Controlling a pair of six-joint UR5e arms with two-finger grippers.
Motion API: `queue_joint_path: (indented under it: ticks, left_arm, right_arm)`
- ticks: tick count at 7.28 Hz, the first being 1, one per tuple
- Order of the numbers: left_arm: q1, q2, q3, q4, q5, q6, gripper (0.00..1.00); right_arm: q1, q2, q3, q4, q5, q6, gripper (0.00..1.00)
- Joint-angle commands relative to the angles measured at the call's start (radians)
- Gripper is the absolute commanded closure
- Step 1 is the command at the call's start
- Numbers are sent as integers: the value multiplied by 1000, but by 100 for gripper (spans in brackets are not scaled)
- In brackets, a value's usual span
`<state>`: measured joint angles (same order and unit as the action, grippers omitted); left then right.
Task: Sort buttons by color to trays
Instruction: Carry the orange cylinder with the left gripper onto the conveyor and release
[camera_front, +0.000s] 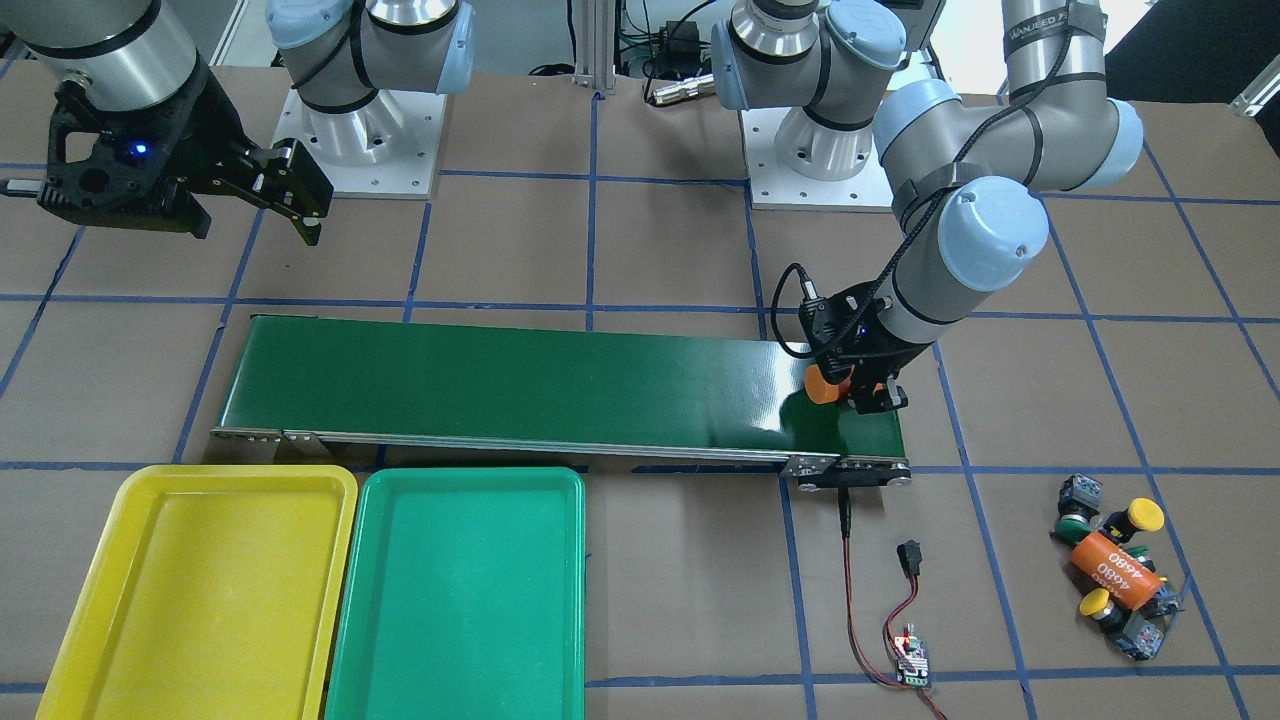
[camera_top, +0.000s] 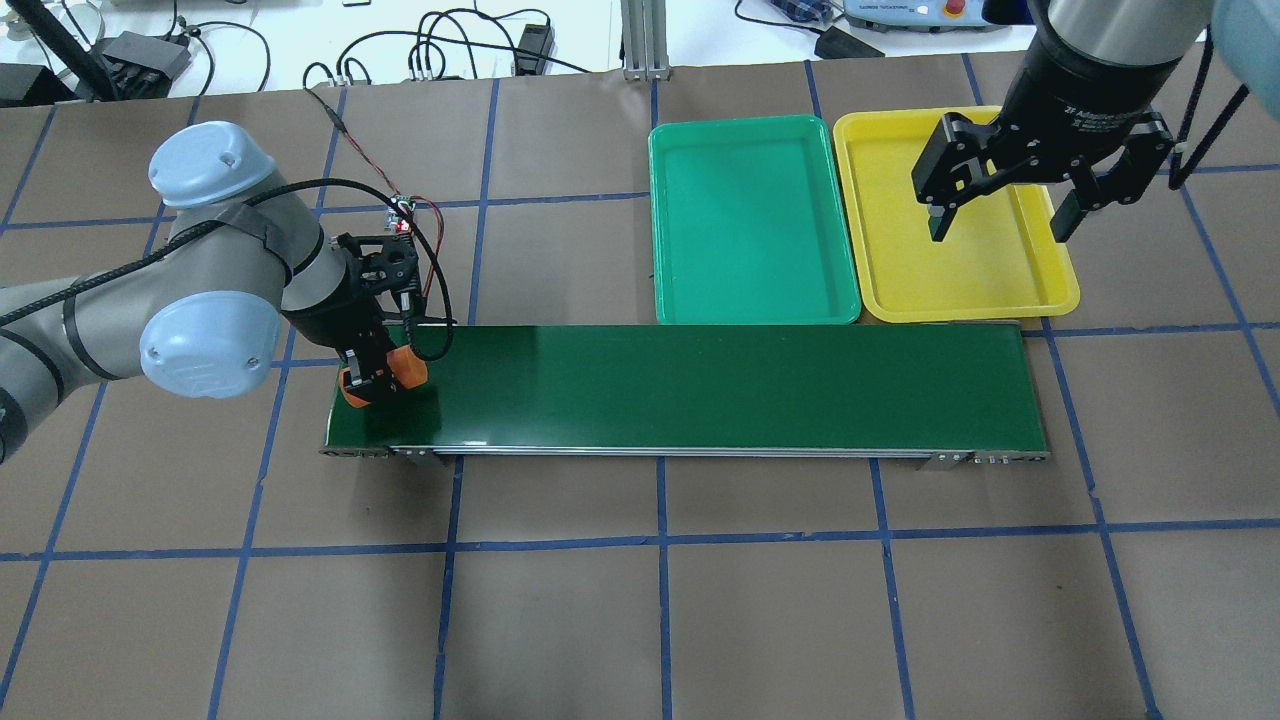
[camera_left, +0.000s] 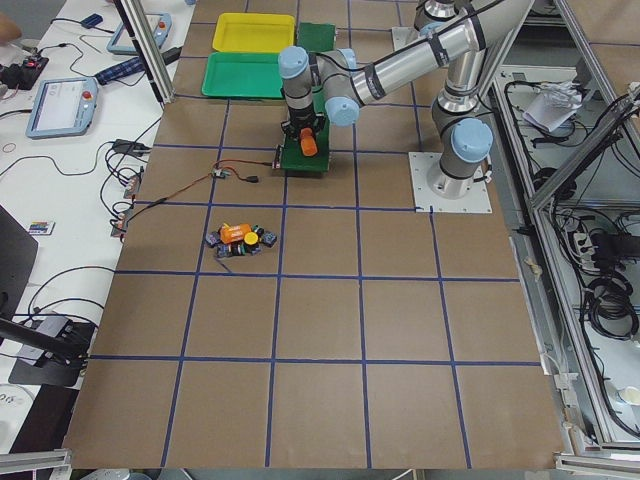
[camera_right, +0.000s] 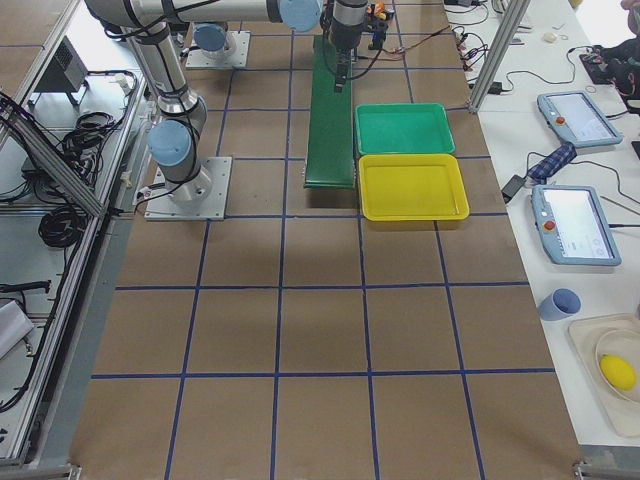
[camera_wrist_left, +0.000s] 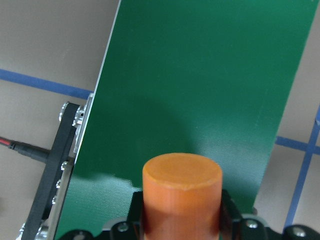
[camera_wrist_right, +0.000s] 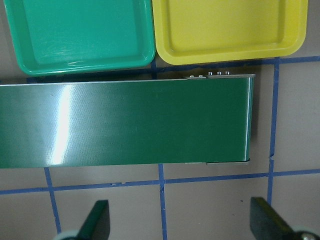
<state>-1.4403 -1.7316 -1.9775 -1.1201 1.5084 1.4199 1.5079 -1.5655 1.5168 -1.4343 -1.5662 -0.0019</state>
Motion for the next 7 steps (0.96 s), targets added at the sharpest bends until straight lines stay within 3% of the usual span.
queue_joint_path:
  ticks: [1, 3, 4, 6, 7]
  left_arm:
    - [0, 26, -5, 5, -10, -33, 0]
    - [29, 78, 34, -88, -11, -33, 0]
    - [96, 67, 89, -134, 1, -38, 0]
    - [252, -18, 219, -133, 1, -167, 0]
    - [277, -76, 298, -132, 0, -271, 0]
  right_arm:
    - [0, 1, 0, 0, 0, -1, 0]
    - [0, 1, 0, 0, 0, -1, 0]
    - [0, 1, 0, 0, 0, -1, 0]
    - [0, 1, 0, 0, 0, -1, 0]
    - [0, 1, 0, 0, 0, -1, 0]
